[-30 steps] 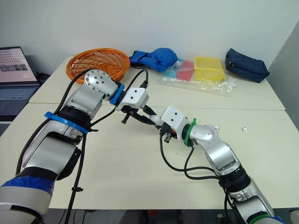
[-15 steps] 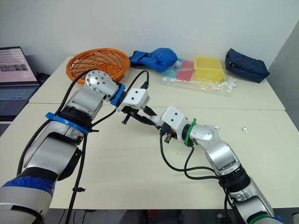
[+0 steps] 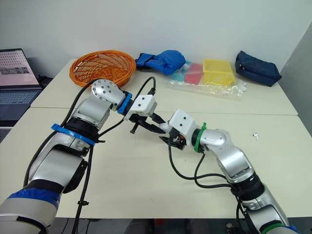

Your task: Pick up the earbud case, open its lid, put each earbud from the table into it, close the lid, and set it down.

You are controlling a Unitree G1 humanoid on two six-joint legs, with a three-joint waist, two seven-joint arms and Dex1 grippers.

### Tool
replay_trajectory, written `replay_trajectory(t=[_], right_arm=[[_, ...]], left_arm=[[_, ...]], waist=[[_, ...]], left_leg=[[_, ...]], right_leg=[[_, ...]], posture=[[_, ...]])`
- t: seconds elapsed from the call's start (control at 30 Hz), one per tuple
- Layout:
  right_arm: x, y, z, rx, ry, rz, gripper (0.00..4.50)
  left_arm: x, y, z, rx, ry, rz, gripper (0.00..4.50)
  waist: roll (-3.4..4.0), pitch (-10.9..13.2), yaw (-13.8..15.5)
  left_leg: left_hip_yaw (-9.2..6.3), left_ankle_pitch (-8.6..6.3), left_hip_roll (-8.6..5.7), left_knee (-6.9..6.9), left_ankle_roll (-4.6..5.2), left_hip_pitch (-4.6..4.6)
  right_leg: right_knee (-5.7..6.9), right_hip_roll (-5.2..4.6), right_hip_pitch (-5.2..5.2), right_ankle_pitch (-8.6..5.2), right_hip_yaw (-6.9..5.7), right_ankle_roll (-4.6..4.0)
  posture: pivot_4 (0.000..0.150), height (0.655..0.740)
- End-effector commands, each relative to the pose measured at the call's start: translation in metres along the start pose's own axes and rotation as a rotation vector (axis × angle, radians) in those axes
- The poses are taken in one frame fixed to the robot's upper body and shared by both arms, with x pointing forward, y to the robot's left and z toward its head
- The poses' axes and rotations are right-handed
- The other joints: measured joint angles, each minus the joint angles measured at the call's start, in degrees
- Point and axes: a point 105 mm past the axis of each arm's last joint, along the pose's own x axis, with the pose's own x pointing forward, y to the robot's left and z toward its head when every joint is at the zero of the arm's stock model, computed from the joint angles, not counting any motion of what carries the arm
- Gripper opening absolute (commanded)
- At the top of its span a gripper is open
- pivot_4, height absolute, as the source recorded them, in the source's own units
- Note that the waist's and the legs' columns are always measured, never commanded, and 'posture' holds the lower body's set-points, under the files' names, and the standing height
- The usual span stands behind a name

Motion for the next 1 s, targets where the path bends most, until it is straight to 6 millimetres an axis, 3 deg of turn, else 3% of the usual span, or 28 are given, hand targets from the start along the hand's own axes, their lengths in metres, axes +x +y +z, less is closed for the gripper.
replay_trajectory(t=[0.03, 0.1, 0.17, 0.2, 0.3, 0.43, 0.63, 1.0], right_arm=[[-0.036, -0.009, 0.022, 0.07, -0.097, 0.002, 4.46], [-0.062, -0.015, 0.037, 0.188, -0.18, 0.02, 4.46], [-0.082, -0.014, 0.043, 0.254, -0.197, 0.079, 4.46], [-0.086, -0.013, 0.045, 0.268, -0.193, 0.094, 4.46], [-0.091, -0.036, 0.046, 0.184, -0.173, 0.018, 4.46], [-0.08, -0.029, 0.037, 0.062, -0.103, 0.099, 4.46], [-0.067, -0.028, 0.033, -0.016, -0.081, 0.183, 4.46], [-0.048, -0.041, 0.043, -0.057, -0.082, 0.194, 4.46]], left_arm=[[-0.011, 0.006, 0.013, -0.069, -0.164, 0.11, 0.78], [-0.016, 0.008, 0.012, -0.185, -0.327, 0.211, 0.78], [-0.018, 0.006, -0.003, -0.284, -0.395, 0.316, 0.78], [-0.017, 0.005, -0.006, -0.304, -0.4, 0.339, 0.78], [0.0, -0.021, -0.03, -0.362, -0.416, 0.37, 0.78], [0.006, -0.025, -0.032, -0.471, -0.588, 0.496, 0.78], [0.02, -0.048, -0.01, -0.333, -0.698, 0.475, 0.78], [0.026, -0.048, 0.007, -0.265, -0.724, 0.473, 0.78]], waist=[[0.0, 0.0, 0.02], [0.01, 0.0, 0.02], [0.01, 0.0, -0.04], [0.0, 0.0, -0.06], [0.05, -0.02, -0.29], [0.06, 0.0, 0.01], [0.06, 0.0, 0.05], [0.06, 0.0, 0.01]], left_leg=[[0.0, 0.0, 0.0, 0.05, 0.0, -0.01], [-0.02, 0.0, 0.0, 0.13, 0.0, -0.01], [-0.01, 0.0, 0.01, 0.26, 0.0, 0.01], [-0.02, 0.0, 0.01, 0.3, 0.0, 0.07], [-0.01, -0.01, 0.01, 0.31, 0.01, 0.28], [-0.07, 0.03, 0.02, 0.4, 0.06, 0.36], [0.01, 0.11, -0.02, 0.44, 0.16, 0.36], [0.01, 0.11, -0.02, 0.41, 0.16, 0.36]], right_leg=[[0.03, -0.01, 0.0, 0.0, 0.01, 0.0], [0.06, -0.04, 0.06, 0.0, 0.02, 0.0], [0.22, -0.09, 0.06, 0.0, 0.03, 0.0], [0.3, -0.12, 0.1, 0.0, 0.05, 0.0], [0.48, -0.08, 0.15, -0.04, 0.12, 0.06], [0.66, -0.05, 0.18, -0.09, 0.1, 0.14], [0.67, -0.05, 0.21, -0.02, 0.18, 0.13], [0.62, -0.04, 0.2, -0.02, 0.15, 0.13]], posture=[[0.15, 0.74], [0.15, 0.74], [0.15, 0.74], [0.15, 0.74], [0.15, 0.74], [0.15, 0.74], [0.15, 0.74], [0.15, 0.74]])
